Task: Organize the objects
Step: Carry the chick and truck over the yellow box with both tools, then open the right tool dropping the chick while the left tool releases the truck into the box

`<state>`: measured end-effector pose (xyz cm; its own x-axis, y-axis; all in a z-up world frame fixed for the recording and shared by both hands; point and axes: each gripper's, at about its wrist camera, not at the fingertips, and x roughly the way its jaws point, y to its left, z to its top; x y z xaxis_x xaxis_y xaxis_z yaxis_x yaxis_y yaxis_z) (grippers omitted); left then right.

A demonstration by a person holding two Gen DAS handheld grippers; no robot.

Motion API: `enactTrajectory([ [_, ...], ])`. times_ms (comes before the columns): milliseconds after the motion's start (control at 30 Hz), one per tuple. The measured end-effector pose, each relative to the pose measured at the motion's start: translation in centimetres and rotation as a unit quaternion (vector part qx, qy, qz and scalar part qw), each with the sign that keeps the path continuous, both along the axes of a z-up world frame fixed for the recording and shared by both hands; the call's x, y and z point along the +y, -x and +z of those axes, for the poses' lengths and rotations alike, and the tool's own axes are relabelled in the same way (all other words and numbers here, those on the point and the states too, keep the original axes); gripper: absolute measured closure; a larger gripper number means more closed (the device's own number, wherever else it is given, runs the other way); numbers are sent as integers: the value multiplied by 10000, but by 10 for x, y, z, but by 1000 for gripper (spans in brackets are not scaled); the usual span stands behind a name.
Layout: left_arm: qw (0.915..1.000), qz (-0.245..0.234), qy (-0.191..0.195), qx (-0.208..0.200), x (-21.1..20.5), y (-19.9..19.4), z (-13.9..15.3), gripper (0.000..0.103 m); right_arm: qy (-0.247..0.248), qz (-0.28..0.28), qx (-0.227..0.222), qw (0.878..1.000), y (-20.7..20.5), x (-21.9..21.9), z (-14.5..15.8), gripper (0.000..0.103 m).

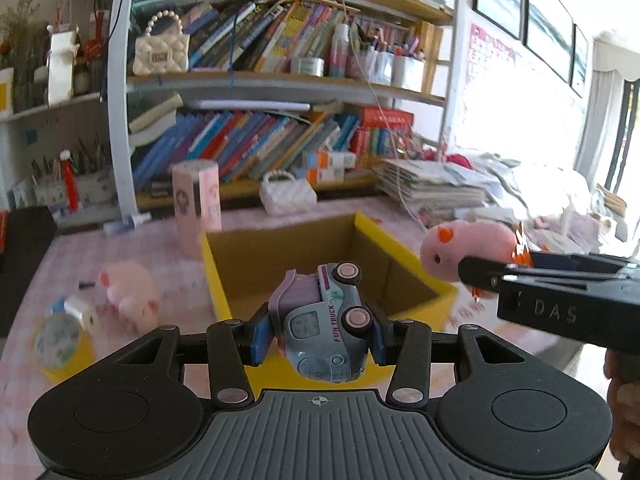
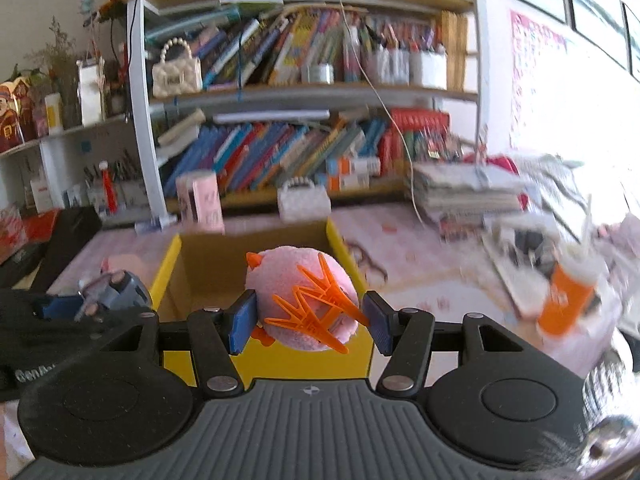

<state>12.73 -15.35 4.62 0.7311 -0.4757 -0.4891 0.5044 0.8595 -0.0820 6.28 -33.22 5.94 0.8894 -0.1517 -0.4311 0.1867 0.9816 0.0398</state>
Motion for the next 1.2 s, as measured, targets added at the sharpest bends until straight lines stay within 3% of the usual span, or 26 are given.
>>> enactTrajectory([
  [200, 9993, 353, -131, -9, -25, -42, -4, 58, 203, 380, 48, 9991, -59, -20, 7, 48],
  [500, 9941, 858, -580, 314, -48, -84, -28, 58, 474, 1153, 497, 9910, -128, -29, -18, 48],
  [700, 9898, 1142, -673, 529, -52, -110, -37, 58, 744, 1729, 914, 9779, -166, -31, -39, 48],
  [1200, 9776, 1378, -1065, 1183, -65, -152, -59, 58, 1341, 2601, 1425, 9456, -220, -26, -67, 48],
])
